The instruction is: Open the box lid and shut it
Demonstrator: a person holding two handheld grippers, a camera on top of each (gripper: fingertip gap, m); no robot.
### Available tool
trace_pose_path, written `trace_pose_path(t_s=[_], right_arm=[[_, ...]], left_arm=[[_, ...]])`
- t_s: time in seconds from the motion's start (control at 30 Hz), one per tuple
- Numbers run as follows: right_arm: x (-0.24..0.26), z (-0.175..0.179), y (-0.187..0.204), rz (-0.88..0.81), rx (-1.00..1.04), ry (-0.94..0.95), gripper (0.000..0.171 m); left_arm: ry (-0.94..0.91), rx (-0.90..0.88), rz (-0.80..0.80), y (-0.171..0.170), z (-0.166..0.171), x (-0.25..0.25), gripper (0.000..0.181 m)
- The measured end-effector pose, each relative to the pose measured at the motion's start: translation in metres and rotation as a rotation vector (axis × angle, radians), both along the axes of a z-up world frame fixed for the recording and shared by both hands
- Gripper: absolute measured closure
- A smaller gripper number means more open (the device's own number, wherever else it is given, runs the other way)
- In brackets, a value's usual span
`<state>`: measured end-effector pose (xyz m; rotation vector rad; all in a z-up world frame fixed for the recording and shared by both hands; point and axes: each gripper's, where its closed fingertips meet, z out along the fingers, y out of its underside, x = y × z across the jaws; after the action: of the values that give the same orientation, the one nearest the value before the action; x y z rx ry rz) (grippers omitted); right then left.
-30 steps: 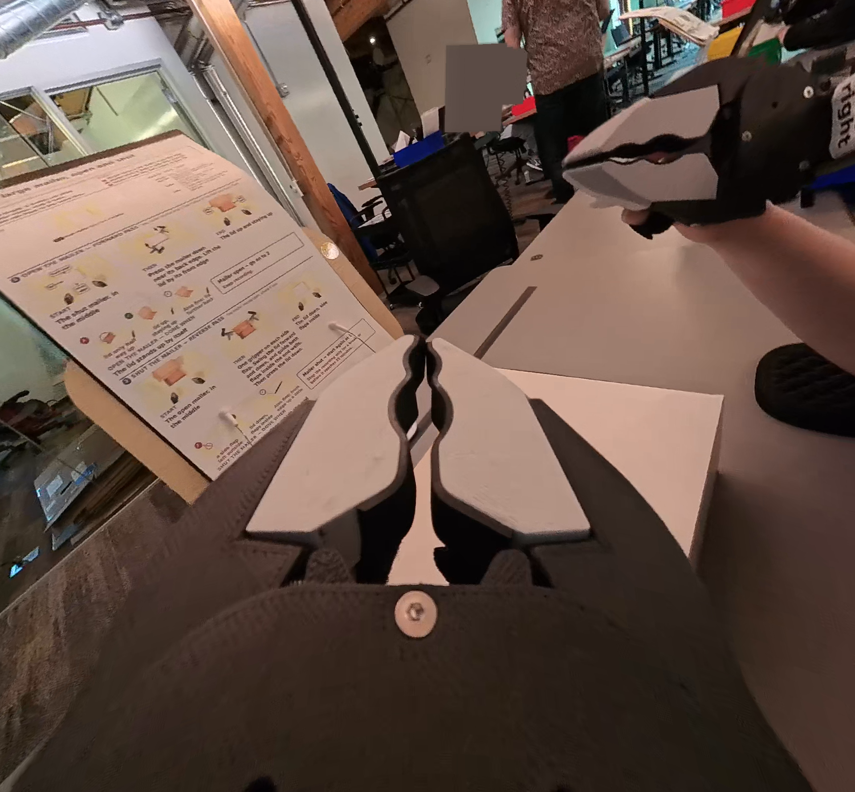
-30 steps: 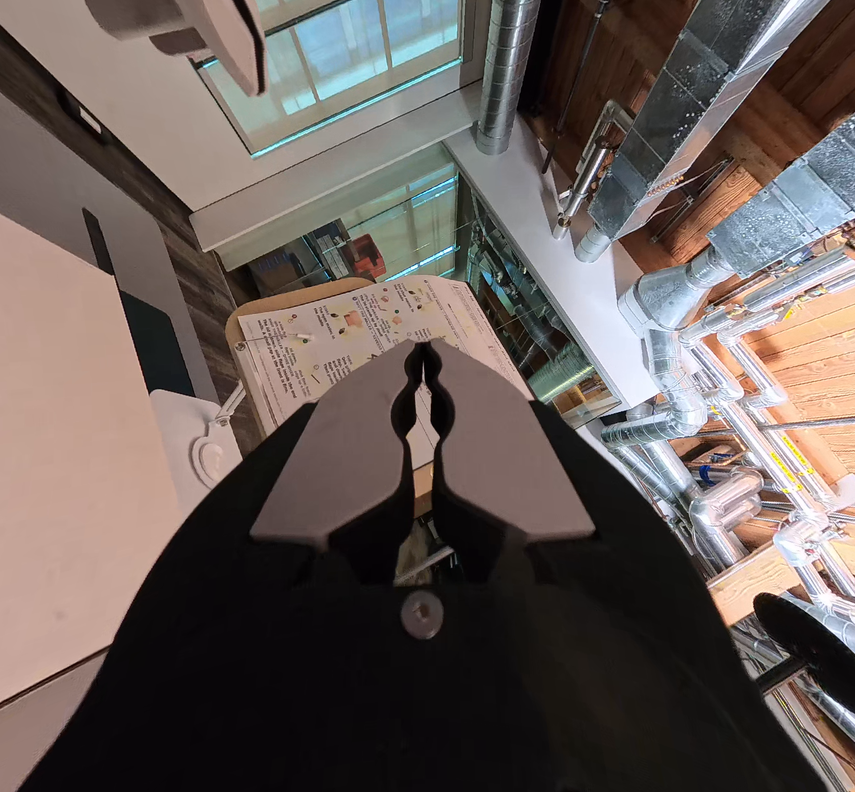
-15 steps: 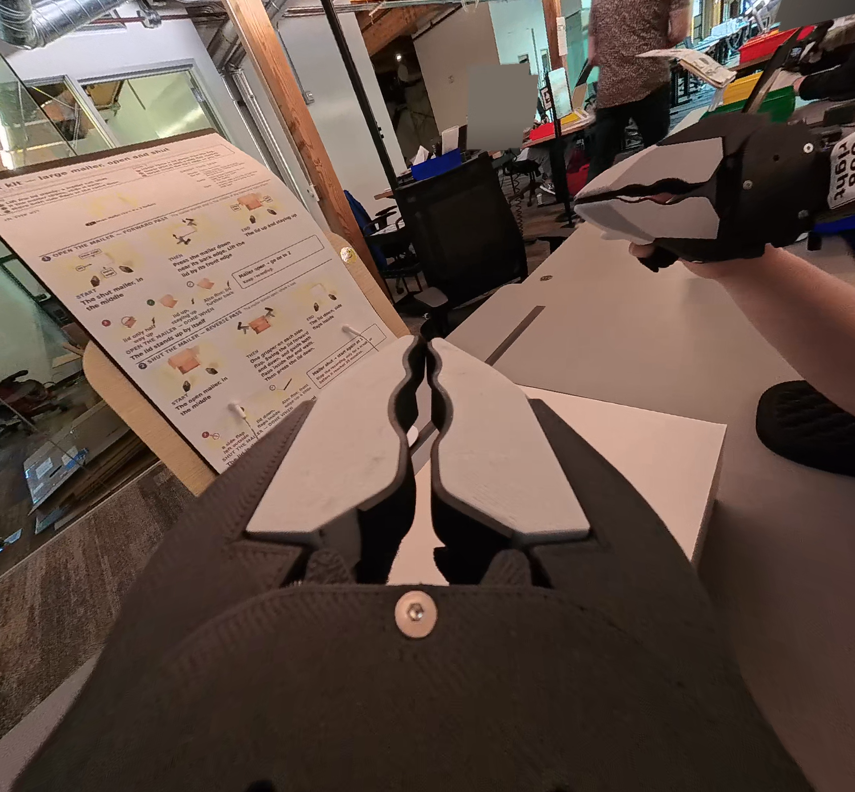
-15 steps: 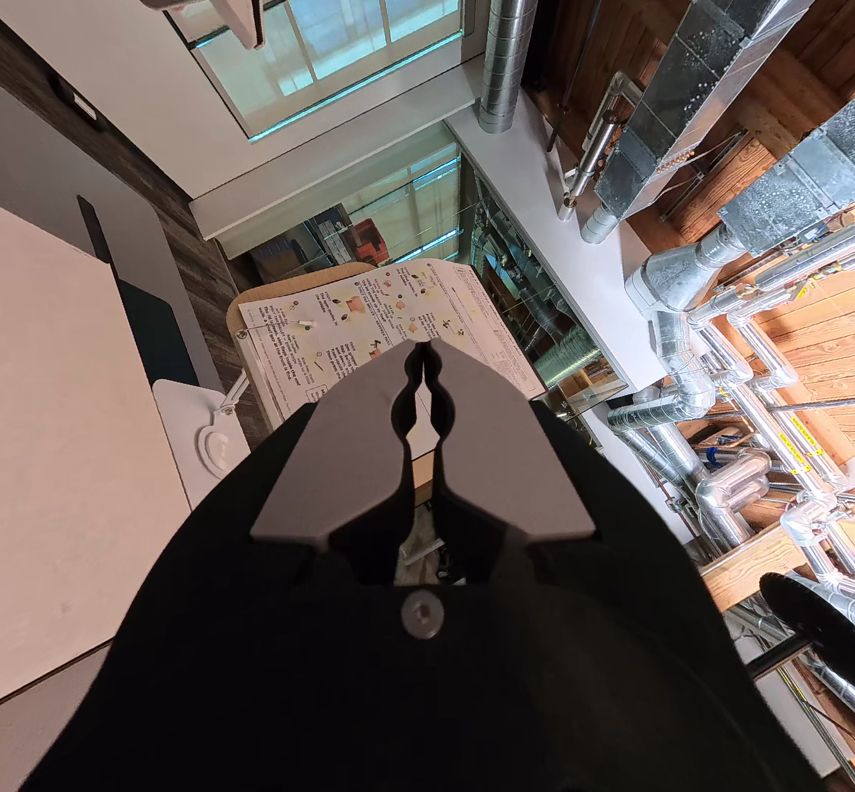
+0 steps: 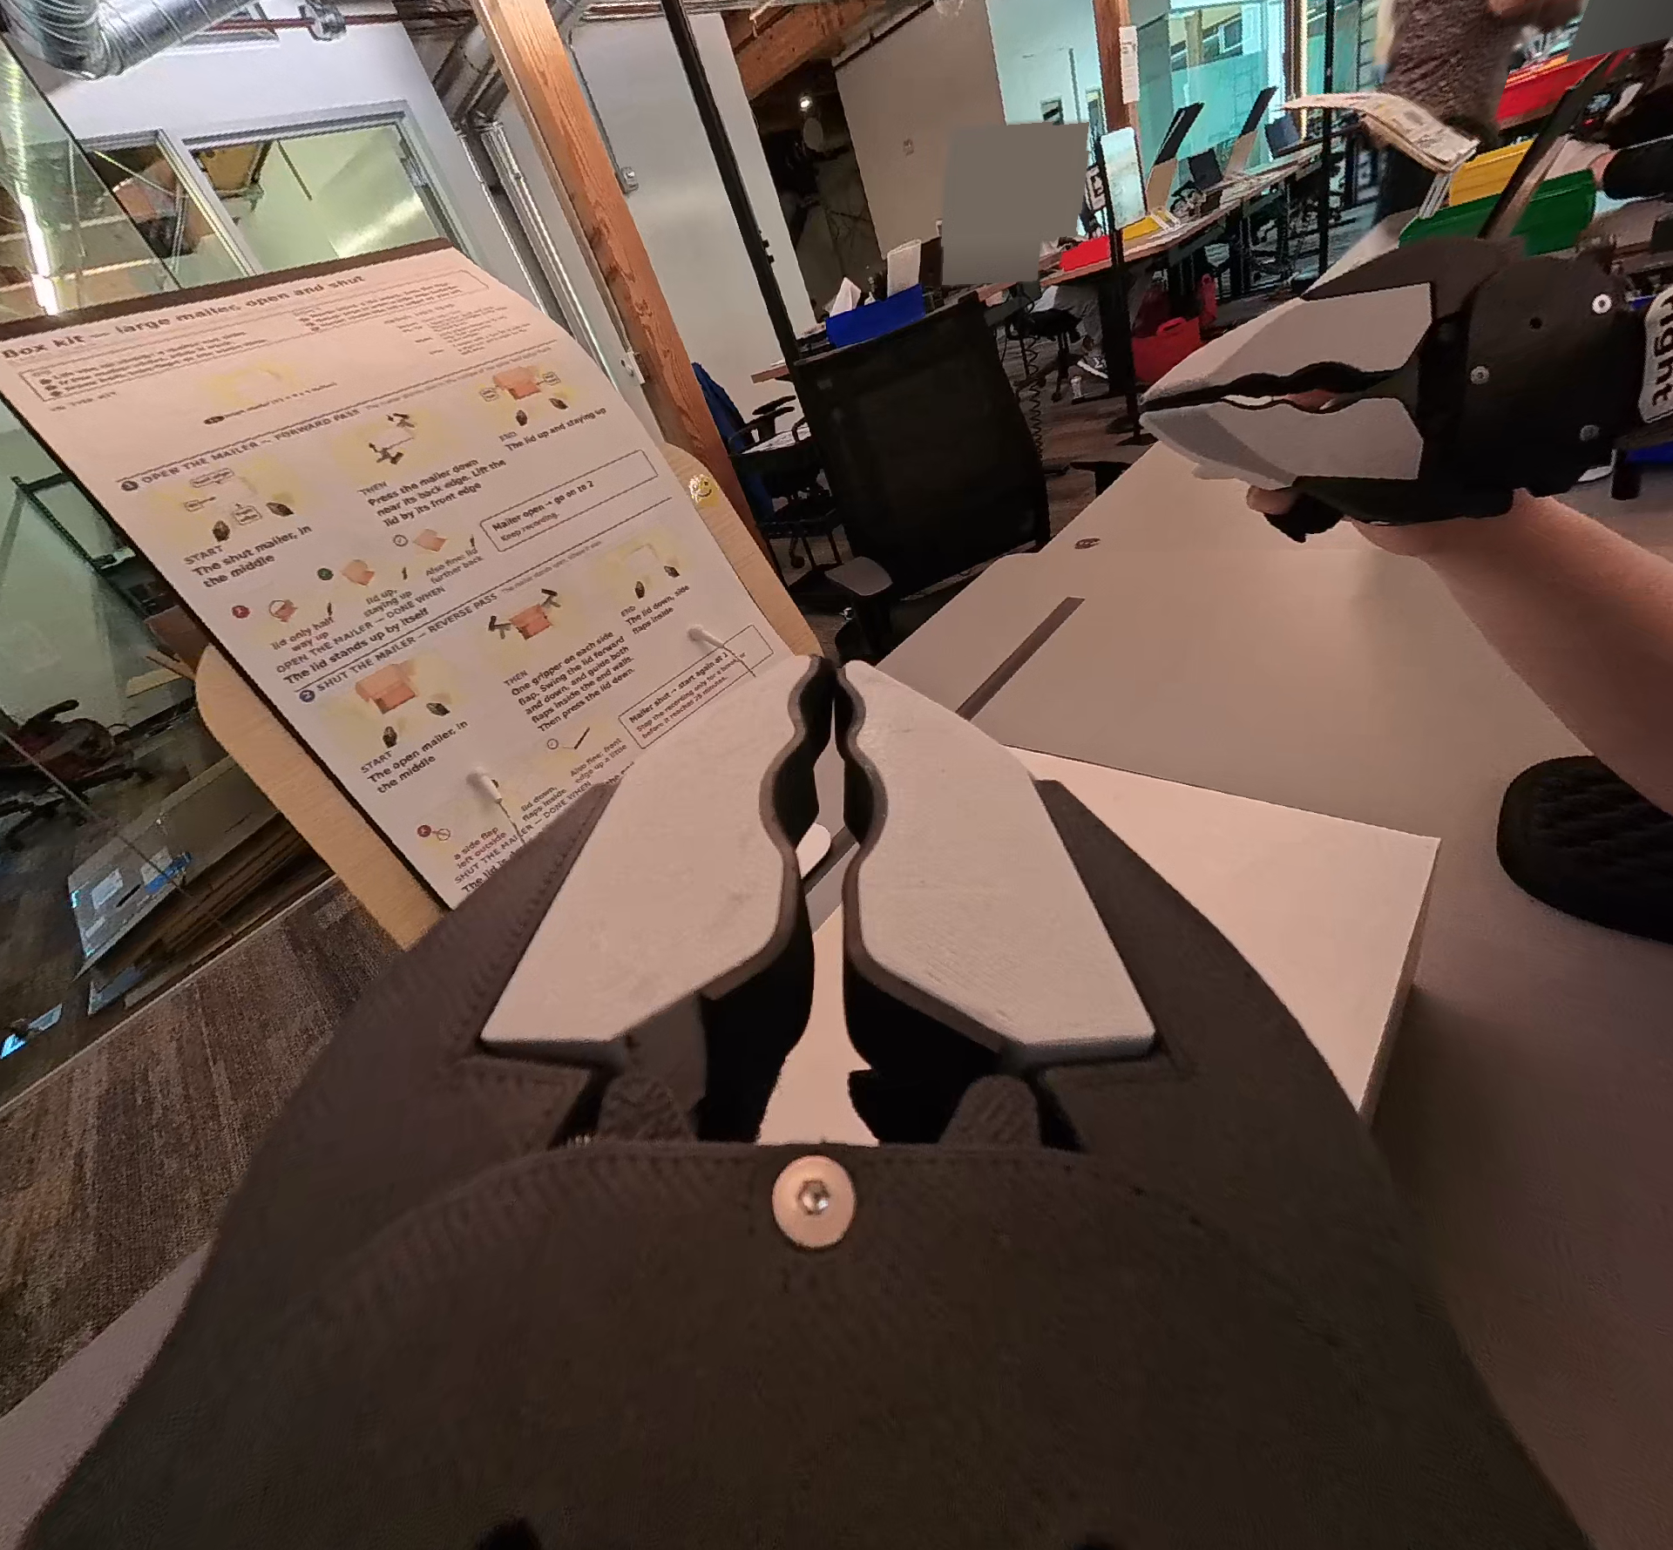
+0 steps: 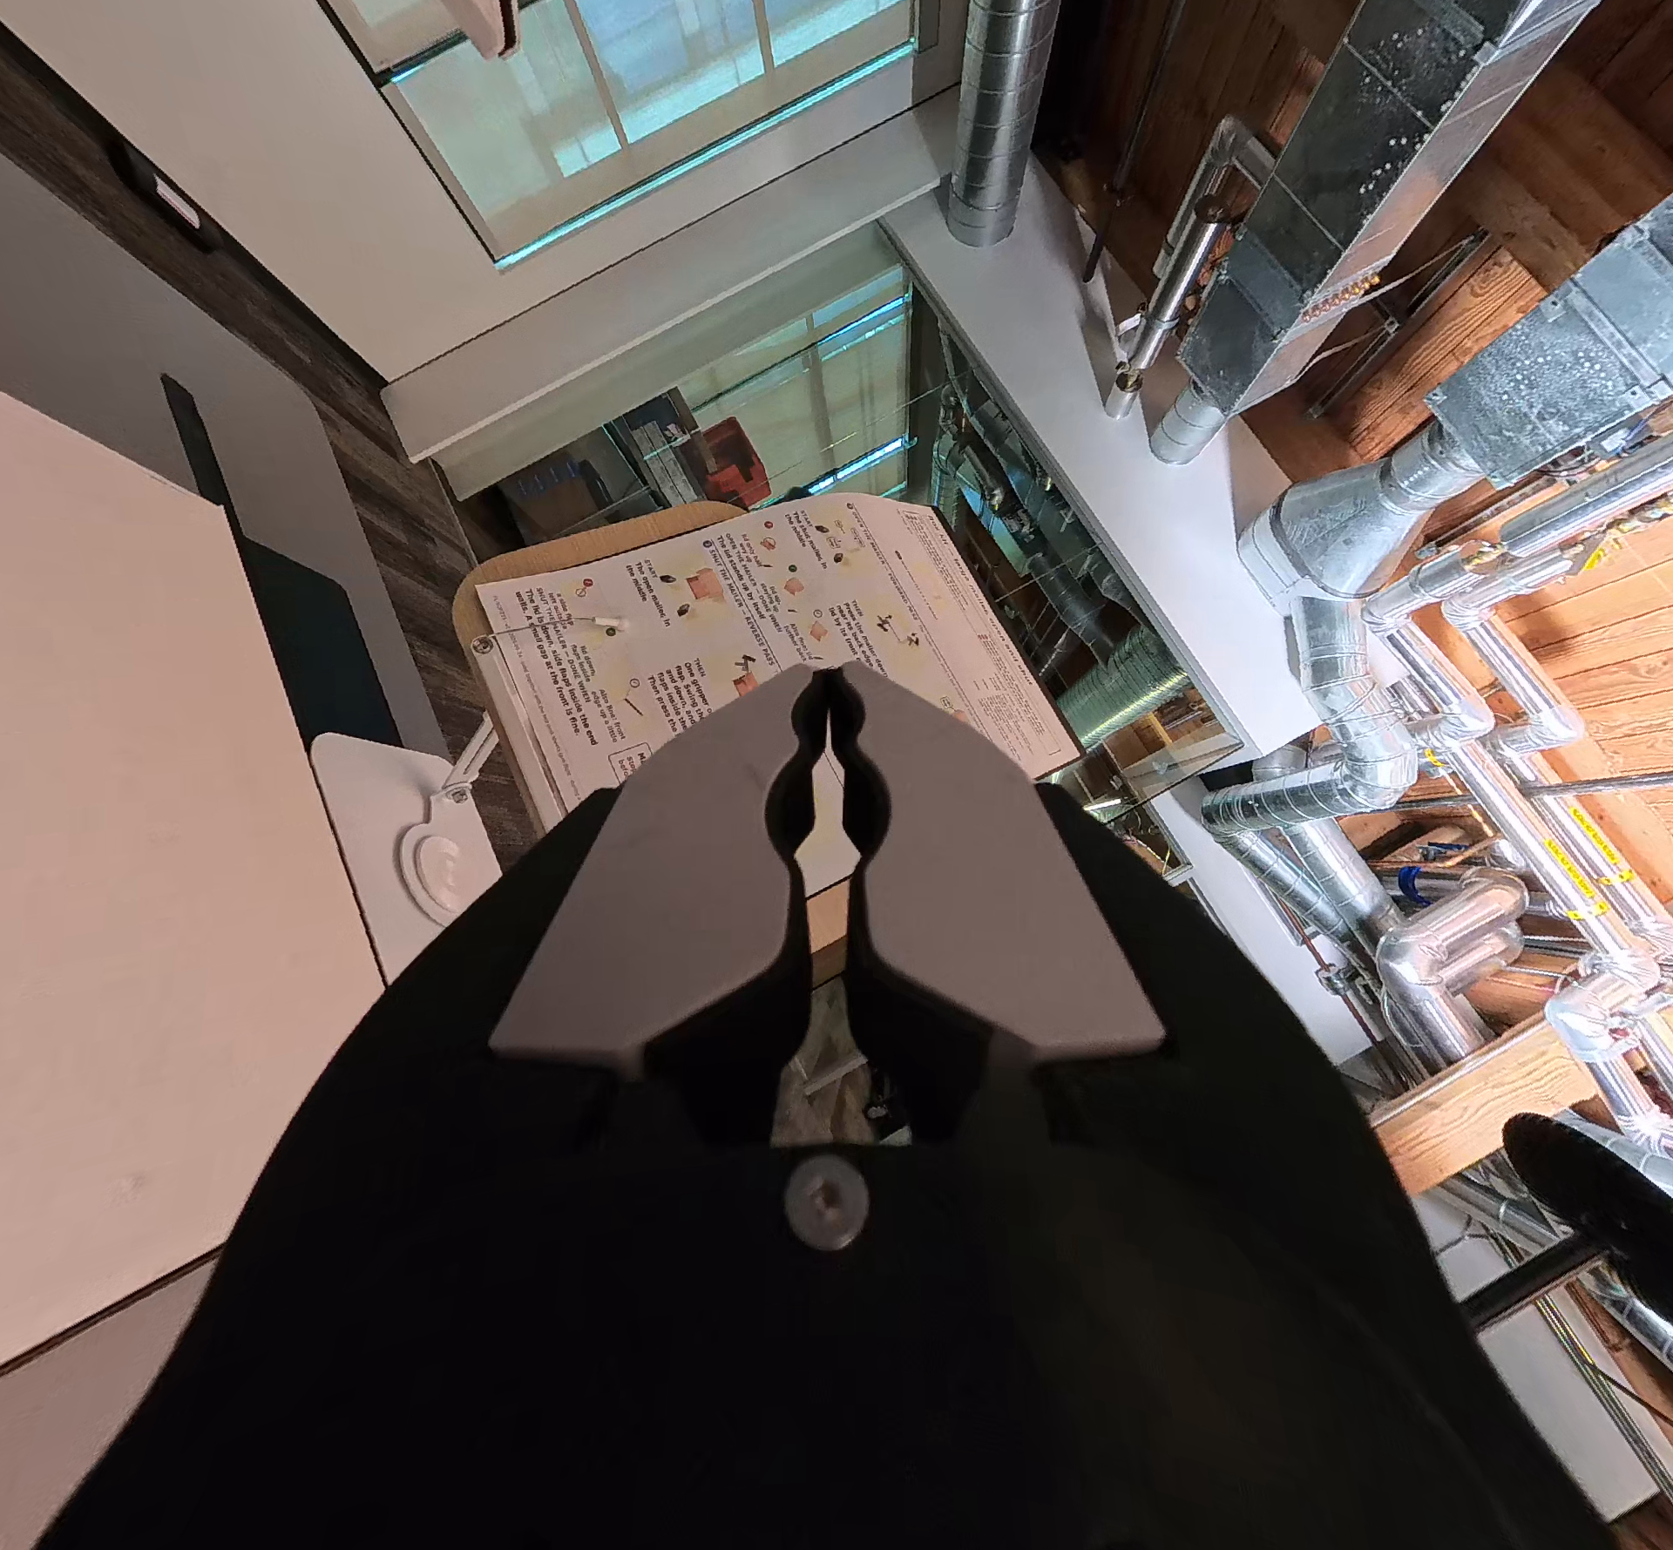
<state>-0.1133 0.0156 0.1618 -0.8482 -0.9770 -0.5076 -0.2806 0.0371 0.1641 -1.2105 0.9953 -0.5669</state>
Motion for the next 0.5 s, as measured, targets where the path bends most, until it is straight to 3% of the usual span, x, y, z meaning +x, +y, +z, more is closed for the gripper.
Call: trace_pose_path(t_s=[0.5], right_arm=[[-0.0039, -0.0074, 0.0028, 0.000, -0.031, -0.030, 0.171]], left_arm=[[0.047, -0.023, 0.006, 0.0020, -0.0070, -0.0010, 0.181]])
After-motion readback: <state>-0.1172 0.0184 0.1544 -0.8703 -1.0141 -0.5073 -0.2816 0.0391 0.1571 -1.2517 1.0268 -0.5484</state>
